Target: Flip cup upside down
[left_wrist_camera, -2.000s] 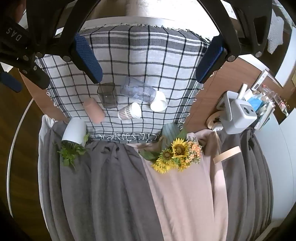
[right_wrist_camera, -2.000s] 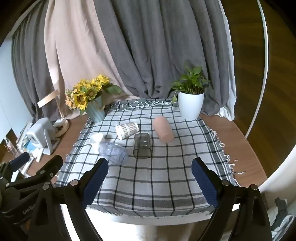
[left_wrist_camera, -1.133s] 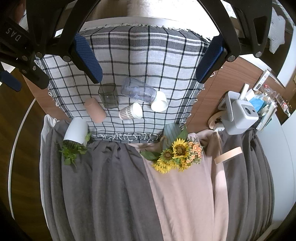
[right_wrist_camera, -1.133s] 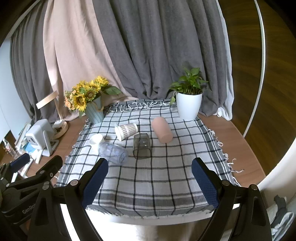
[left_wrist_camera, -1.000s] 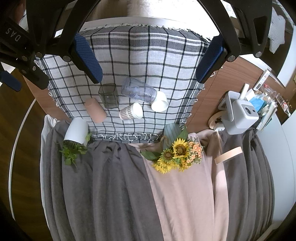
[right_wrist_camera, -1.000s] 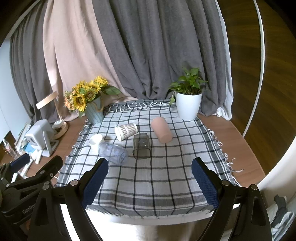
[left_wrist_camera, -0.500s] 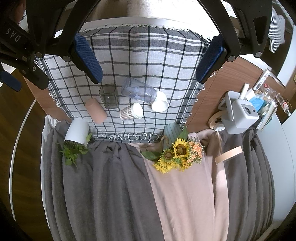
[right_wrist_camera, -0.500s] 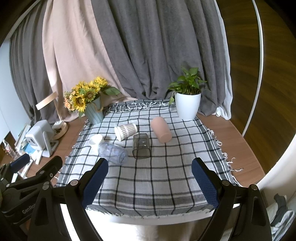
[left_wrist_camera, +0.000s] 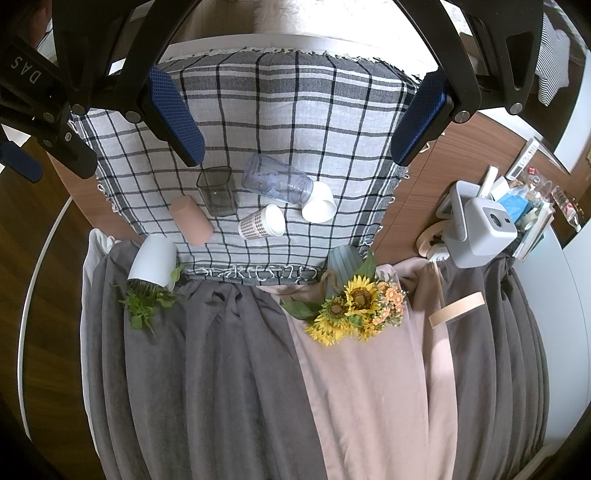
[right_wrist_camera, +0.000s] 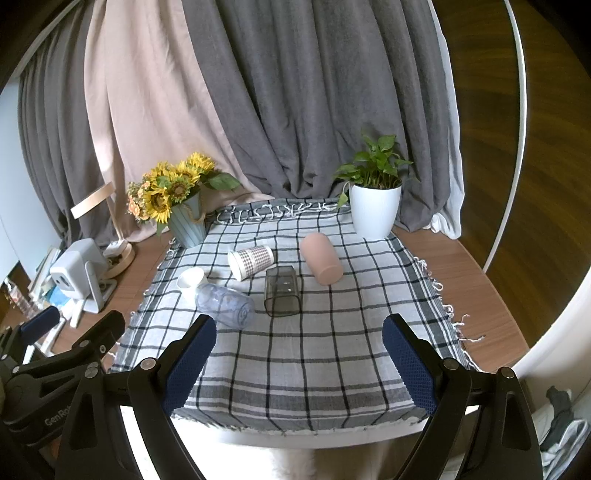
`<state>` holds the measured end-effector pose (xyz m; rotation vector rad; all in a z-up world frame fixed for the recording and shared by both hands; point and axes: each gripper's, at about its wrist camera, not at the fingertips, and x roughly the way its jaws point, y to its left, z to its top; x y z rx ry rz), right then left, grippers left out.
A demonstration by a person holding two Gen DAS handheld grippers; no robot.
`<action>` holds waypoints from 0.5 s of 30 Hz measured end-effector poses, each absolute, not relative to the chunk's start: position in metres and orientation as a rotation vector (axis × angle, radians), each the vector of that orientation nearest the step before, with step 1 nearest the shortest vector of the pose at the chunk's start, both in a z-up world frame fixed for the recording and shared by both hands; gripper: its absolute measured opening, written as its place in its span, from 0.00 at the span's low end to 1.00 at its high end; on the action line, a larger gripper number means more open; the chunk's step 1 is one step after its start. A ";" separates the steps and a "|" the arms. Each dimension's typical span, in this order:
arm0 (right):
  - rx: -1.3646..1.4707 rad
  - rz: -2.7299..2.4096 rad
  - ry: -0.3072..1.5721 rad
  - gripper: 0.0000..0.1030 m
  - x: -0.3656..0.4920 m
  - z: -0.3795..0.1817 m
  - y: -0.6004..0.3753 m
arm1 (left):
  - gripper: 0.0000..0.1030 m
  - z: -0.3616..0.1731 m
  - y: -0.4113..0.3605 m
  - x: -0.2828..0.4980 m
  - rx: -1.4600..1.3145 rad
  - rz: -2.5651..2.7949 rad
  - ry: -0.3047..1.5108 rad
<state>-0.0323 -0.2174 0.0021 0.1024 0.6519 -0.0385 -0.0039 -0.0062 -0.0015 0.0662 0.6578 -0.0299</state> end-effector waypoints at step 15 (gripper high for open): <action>0.102 -0.041 0.654 0.89 -0.034 0.004 -0.219 | 1.00 -0.002 -0.006 -0.004 0.064 -0.031 0.658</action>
